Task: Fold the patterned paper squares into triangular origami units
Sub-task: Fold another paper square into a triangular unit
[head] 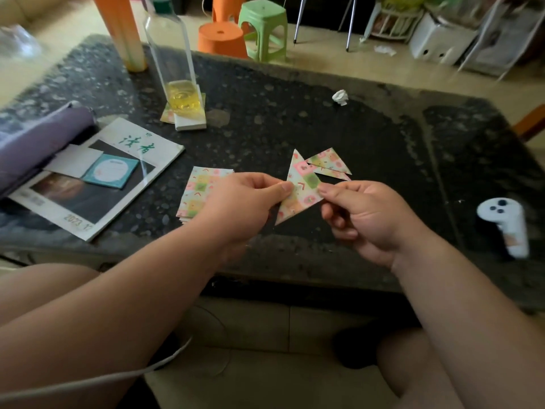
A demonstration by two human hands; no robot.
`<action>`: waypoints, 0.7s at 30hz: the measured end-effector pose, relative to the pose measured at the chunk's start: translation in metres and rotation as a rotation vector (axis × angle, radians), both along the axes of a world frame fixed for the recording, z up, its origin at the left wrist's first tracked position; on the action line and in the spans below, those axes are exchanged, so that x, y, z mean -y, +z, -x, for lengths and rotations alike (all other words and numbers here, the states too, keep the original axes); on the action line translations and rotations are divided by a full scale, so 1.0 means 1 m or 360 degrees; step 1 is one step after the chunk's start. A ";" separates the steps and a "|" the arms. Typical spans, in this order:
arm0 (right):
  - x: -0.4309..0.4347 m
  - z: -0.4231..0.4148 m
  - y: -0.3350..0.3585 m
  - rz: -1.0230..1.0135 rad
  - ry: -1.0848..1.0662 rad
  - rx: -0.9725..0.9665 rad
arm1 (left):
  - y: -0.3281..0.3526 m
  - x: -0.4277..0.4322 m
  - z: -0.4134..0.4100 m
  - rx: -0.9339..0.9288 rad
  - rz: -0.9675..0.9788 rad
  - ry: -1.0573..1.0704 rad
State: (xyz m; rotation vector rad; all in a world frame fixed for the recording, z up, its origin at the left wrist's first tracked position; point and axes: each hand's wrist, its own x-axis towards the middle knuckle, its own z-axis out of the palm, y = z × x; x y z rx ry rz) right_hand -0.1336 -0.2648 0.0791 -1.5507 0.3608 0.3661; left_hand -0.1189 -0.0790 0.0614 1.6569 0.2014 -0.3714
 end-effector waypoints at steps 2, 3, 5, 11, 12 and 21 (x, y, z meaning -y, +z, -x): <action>-0.001 0.002 0.008 0.0013 -0.0096 0.0049 | 0.005 -0.001 0.002 0.0093 -0.0023 -0.0066; -0.002 0.003 0.011 0.0019 -0.0138 0.0065 | 0.009 -0.003 0.003 0.0118 -0.0010 -0.0088; -0.004 0.006 0.012 -0.0010 -0.0213 0.0085 | 0.013 -0.007 0.003 0.0159 0.0006 -0.0123; -0.002 0.006 -0.006 -0.0251 -0.0221 0.0119 | 0.016 -0.012 0.005 0.0199 -0.0045 -0.0292; -0.001 0.004 -0.009 -0.0295 -0.0213 0.0096 | 0.014 -0.012 0.004 0.0200 -0.0063 -0.0290; 0.006 -0.028 -0.023 -0.0030 -0.0124 0.0118 | -0.004 -0.003 -0.026 -0.0051 0.0184 -0.0001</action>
